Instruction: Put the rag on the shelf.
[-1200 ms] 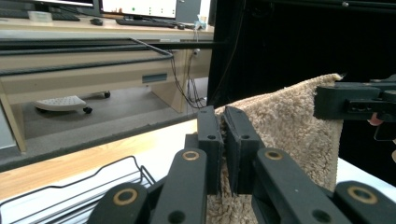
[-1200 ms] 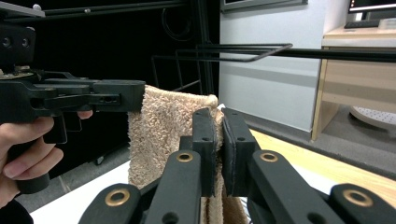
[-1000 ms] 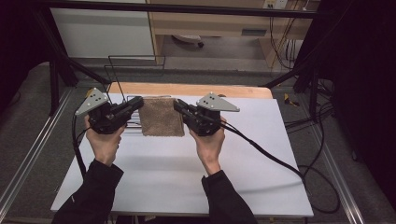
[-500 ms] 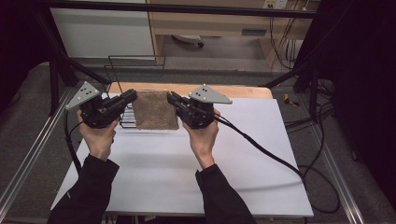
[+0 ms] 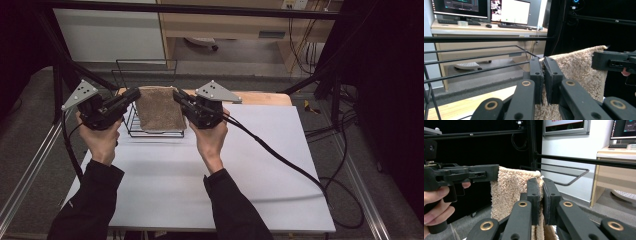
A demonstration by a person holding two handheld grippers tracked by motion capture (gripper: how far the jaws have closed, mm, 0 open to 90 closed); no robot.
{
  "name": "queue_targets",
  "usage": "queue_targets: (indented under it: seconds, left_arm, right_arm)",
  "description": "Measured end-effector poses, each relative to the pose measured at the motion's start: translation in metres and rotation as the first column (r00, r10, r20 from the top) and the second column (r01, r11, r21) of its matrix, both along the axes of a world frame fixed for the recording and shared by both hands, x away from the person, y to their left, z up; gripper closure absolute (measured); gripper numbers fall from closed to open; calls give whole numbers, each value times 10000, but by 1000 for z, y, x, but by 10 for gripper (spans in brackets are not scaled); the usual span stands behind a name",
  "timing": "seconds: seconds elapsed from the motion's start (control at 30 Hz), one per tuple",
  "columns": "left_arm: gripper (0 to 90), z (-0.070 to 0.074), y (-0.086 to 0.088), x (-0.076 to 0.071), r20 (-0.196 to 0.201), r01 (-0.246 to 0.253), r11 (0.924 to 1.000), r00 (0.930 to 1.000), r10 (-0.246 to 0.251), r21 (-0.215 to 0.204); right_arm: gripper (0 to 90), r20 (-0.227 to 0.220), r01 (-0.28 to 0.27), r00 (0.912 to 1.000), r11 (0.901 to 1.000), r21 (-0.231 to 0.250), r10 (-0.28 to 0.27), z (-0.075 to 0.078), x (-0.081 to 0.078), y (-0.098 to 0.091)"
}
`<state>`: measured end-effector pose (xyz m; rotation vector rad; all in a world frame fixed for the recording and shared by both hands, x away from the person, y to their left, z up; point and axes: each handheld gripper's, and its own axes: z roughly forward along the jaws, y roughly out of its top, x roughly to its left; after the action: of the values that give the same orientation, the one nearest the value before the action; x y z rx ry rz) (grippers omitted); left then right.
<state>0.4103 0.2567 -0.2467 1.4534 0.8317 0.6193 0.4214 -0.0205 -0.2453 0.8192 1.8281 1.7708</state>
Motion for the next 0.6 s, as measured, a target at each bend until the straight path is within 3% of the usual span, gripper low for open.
queue_targets:
  seconds: [0.6]
  left_arm:
    - [851,18,16,14,271,-383,9993,9989,384,-46]
  right_arm:
    - [853,146,65,9999,9997,231,-68,16,19,21]
